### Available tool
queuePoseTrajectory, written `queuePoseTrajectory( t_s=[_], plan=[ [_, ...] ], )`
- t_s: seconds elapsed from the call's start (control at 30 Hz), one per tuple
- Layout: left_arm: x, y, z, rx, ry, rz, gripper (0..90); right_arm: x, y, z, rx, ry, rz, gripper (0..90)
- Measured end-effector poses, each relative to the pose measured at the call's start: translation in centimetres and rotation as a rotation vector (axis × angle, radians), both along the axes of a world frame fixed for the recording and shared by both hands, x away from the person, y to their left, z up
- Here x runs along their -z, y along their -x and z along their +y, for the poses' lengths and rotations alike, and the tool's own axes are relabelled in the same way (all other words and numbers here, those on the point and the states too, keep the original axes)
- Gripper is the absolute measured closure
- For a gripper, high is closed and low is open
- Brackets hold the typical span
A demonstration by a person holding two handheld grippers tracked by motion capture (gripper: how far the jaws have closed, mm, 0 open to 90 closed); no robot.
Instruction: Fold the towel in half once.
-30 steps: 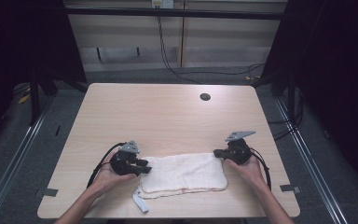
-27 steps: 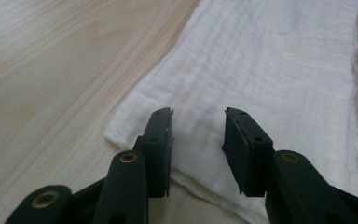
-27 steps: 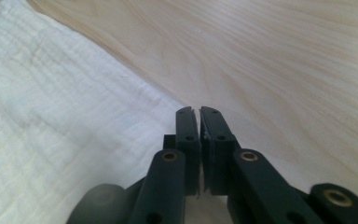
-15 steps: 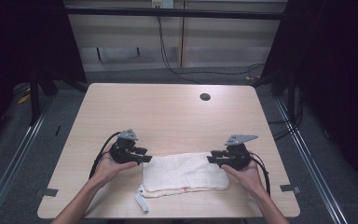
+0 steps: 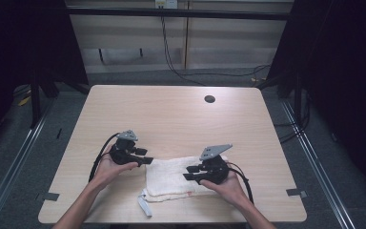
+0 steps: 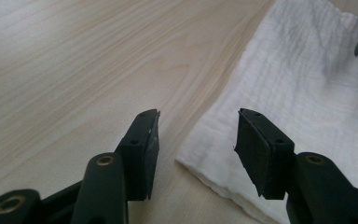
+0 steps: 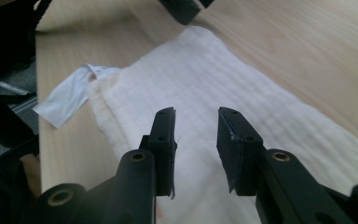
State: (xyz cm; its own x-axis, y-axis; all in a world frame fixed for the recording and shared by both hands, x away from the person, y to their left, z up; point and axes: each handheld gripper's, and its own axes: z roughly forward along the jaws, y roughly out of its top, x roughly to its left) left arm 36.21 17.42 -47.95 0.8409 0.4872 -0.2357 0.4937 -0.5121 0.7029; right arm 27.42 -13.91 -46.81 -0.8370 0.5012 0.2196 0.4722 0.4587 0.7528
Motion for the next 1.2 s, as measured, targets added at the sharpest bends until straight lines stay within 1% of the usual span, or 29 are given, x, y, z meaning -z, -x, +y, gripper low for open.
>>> queuePoseTrajectory(
  t_s=[0.07,0.1,0.2,0.27,0.3,0.4,0.47,0.53,0.6,0.7,0.73,0.77,0.87,0.93,1.0,1.03,1.07,1.13,1.2],
  plan=[
    [0.0,0.0,0.1,-0.005,0.003,0.001,49.4,0.1,0.3,1.2,-0.024,-0.005,0.006,67.9],
    [0.1,0.1,0.2,-0.007,-0.007,-0.002,49.6,0.3,0.4,1.8,-0.042,0.002,0.008,67.9],
    [0.3,0.1,0.1,-0.001,-0.015,0.002,50.4,0.7,0.8,3.9,-0.096,0.016,0.016,68.4],
    [0.4,0.1,0.0,0.002,-0.012,0.002,51.0,1.0,1.0,5.2,-0.132,0.023,0.022,68.5],
    [0.4,0.1,0.0,0.004,-0.022,0.004,51.3,1.2,1.0,5.8,-0.146,0.022,0.027,68.5],
    [0.6,0.1,-0.2,0.008,-0.022,0.004,51.1,1.4,1.0,7.4,-0.175,0.025,0.03,68.5],
    [0.7,0.1,-0.2,0.006,-0.031,0.006,50.9,1.6,0.9,8.4,-0.199,0.014,0.03,68.4],
    [0.7,0.0,-0.1,0.005,-0.031,0.004,50.9,1.9,1.0,9.4,-0.215,0.022,0.033,67.4],
    [0.8,0.0,0.0,-0.006,-0.019,0.007,50.8,2.2,1.0,10.1,-0.241,0.022,0.047,65.5],
    [1.0,0.1,0.2,0.002,-0.027,0.008,51.1,2.5,1.3,10.8,-0.251,0.032,0.047,61.5],
    [1.1,0.0,0.3,0.001,-0.027,0.011,50.7,2.6,1.4,11.0,-0.257,0.039,0.032,60.2],
    [1.1,0.0,0.3,0.0,-0.021,0.017,50.4,2.7,1.4,11.1,-0.254,0.04,0.032,58.9],
    [1.1,0.0,0.5,-0.011,-0.031,0.009,49.9,3.1,1.6,11.6,-0.267,0.055,0.028,54.8],
    [1.0,0.0,0.6,-0.018,-0.031,0.006,49.7,3.1,1.8,11.8,-0.266,0.054,0.01,53.7],
    [1.0,0.0,0.8,-0.019,-0.029,0.006,49.4,3.1,1.8,11.8,-0.267,0.074,-0.017,53.5],
    [1.0,0.0,0.8,-0.024,-0.031,0.006,49.2,3.3,1.8,11.8,-0.275,0.074,-0.014,53.8],
    [1.0,-0.1,0.9,-0.026,-0.032,0.003,49.0,3.4,2.0,11.7,-0.271,0.064,-0.03,54.1],
    [1.1,-0.1,0.9,-0.035,-0.032,0.001,48.8,3.4,2.3,11.7,-0.277,0.075,-0.051,54.6],
    [1.1,-0.1,0.9,-0.032,-0.035,0.001,48.8,3.5,2.5,11.7,-0.276,0.08,-0.069,54.4]
  ],
)
